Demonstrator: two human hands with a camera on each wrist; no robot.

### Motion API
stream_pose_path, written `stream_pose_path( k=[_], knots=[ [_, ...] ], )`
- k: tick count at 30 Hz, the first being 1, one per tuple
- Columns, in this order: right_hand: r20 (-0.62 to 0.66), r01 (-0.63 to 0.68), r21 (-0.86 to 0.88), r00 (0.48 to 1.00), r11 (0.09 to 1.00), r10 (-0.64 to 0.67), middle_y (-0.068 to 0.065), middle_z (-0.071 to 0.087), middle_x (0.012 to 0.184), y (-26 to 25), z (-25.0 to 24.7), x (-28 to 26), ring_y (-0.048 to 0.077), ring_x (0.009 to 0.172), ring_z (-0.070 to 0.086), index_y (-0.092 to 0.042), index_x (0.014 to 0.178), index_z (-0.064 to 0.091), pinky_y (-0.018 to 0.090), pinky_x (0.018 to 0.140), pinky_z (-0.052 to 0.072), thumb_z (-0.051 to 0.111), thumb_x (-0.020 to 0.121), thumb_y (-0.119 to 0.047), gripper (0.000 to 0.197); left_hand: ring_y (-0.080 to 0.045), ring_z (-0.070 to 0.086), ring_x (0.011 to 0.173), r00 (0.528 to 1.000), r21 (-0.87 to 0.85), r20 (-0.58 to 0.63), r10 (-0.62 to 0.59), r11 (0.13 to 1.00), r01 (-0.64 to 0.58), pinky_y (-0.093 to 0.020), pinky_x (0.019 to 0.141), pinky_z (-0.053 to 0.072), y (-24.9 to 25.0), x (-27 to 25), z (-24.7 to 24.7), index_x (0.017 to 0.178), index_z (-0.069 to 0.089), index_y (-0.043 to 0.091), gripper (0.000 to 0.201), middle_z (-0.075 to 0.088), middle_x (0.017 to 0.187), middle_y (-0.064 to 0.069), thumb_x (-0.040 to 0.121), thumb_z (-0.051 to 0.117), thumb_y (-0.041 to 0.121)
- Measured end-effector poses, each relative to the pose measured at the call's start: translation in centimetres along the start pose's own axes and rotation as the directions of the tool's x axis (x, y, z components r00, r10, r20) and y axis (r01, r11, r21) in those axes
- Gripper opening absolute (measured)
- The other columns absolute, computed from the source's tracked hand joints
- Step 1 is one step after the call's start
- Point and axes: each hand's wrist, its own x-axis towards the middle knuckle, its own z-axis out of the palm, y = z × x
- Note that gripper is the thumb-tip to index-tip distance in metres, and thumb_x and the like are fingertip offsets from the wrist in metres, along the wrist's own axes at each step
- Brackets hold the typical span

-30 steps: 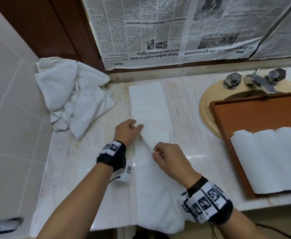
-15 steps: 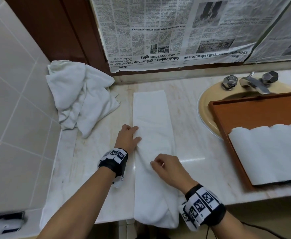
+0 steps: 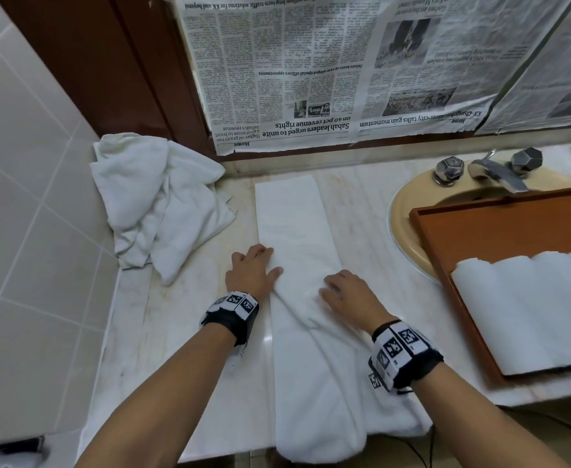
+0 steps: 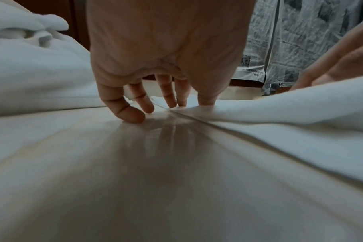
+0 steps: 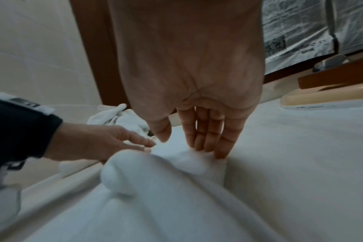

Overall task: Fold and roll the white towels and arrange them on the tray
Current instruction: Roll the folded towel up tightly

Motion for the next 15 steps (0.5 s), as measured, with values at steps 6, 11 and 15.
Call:
stream_pose_path(
  k=[6, 11, 15],
  knots=[
    [0.128, 0.018, 0.017, 0.992, 1.0, -0.02, -0.009, 0.046, 0.084, 0.5, -2.2, 0.5, 0.013, 0.079, 0.046, -0.031, 0.077, 0.049, 0.027, 0.067, 0.036, 0.062, 0.088, -0.053, 0.028, -0.026, 0.031, 0.13, 0.998, 0.016, 0.006, -0.065, 0.998, 0.065, -0.041, 0.089, 0.045, 1.4, 4.2, -1.3, 0.147, 0.039, 0.032, 0.055, 0.031, 0.151, 0.012, 0.098, 0.048, 0.054],
    [0.076, 0.0, -0.1, 0.997, 0.995, 0.008, -0.006, 0.046, 0.105, 1.9, -0.2, -0.6, 0.014, 0.1, 0.047, -0.016, 0.107, 0.058, 0.031, 0.08, 0.045, 0.064, 0.09, -0.034, 0.025, -0.03, 0.031, 0.129, 0.996, -0.027, 0.009, -0.086, 0.996, 0.086, -0.043, 0.089, 0.046, 1.9, 5.9, -1.4, 0.147, 0.038, 0.029, 0.058, 0.03, 0.151, 0.008, 0.096, 0.05, 0.054],
    [0.051, -0.041, -0.069, 0.998, 0.997, 0.045, -0.004, 0.045, 0.09, 2.2, -1.4, 0.4, 0.017, 0.084, 0.046, -0.016, 0.087, 0.049, 0.028, 0.068, 0.034, 0.061, 0.09, -0.02, 0.013, -0.029, 0.03, 0.129, 1.0, -0.094, 0.003, -0.018, 0.995, 0.018, -0.043, 0.095, 0.046, 1.9, 5.5, -1.1, 0.14, 0.05, 0.03, 0.048, 0.035, 0.148, 0.006, 0.094, 0.056, 0.045]
  ],
)
